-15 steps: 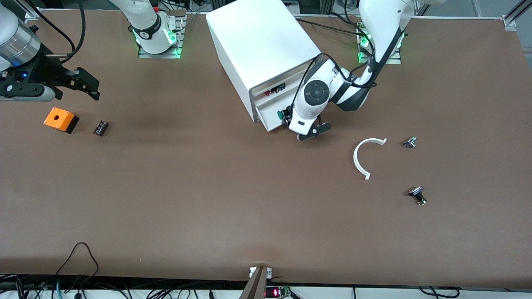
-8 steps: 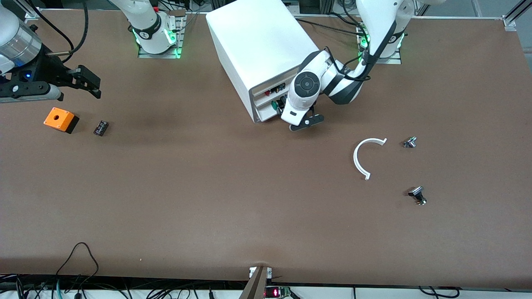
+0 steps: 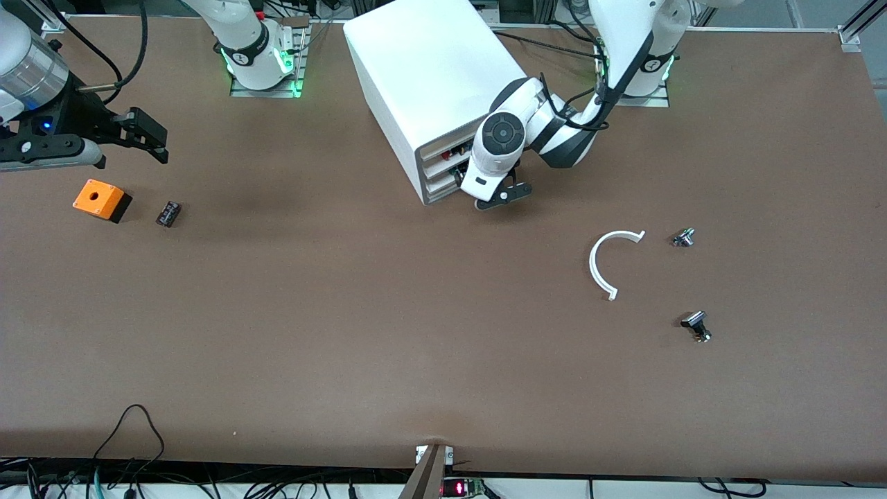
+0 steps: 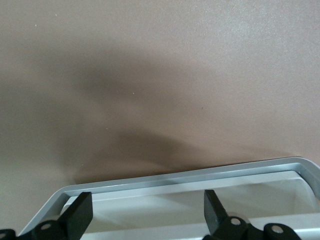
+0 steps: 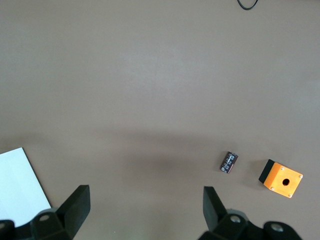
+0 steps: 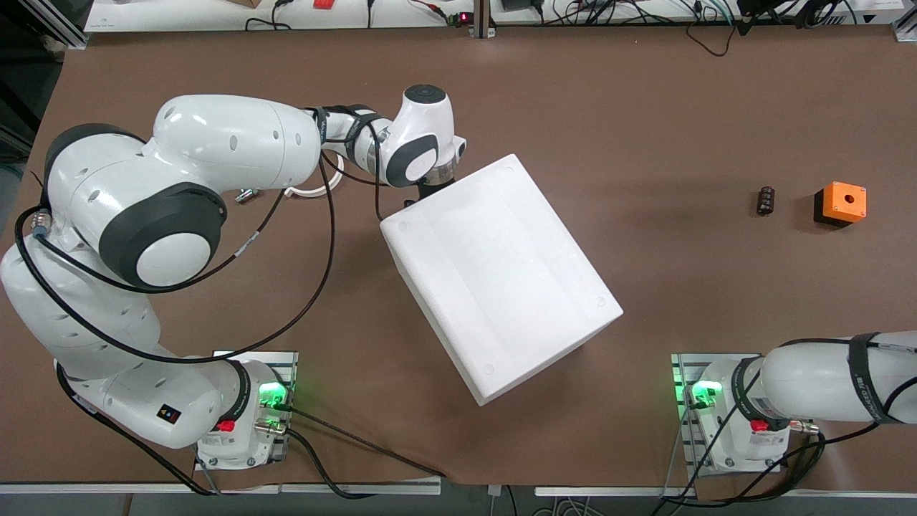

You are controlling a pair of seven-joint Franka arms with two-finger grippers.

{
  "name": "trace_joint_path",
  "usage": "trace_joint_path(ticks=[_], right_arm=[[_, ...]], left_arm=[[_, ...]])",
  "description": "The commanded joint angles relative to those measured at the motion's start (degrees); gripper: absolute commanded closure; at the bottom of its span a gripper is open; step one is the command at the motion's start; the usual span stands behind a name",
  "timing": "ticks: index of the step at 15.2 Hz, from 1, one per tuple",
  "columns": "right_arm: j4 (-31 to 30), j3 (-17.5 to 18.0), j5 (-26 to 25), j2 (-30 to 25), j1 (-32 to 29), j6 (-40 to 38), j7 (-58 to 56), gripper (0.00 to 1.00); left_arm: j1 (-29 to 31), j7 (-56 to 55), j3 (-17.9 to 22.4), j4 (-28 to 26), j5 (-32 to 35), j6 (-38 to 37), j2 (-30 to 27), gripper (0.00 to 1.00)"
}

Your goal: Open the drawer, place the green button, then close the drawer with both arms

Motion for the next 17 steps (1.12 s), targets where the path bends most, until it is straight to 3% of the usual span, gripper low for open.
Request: trace_joint_path(ticks=[1, 6, 10, 13, 17], right_arm=[[0.0, 0.6, 1.1, -1.0, -0.9, -0.1, -1.3, 0.00], [0.2, 0.3, 2.6, -1.0, -0.9, -0.2, -1.1, 0.00], [0.2, 0.3, 2.5, -1.0, -0.9, -0.2, -1.3, 0.00], [0.2, 0.3, 2.5, -1.0, -0.9, -0.2, -1.3, 0.00], [0.2, 0.3, 2.5, -1.0, -1.0, -0.3, -1.4, 0.00]], left_arm=[[-0.4, -0.2, -0.3, -1.0, -1.4, -0.6, -1.3, 0.02], [1.0, 1.0, -0.2, 0.0, -1.1, -3.1, -1.8, 0.02], [8.2, 5.1, 0.2, 7.0, 0.0, -10.6, -2.0, 0.01], [13.3, 11.5, 0.1, 13.5, 6.5, -20.2, -4.0, 0.01], [20.9, 25.5, 0.0, 20.7, 9.5, -30.7, -7.0, 0.01]])
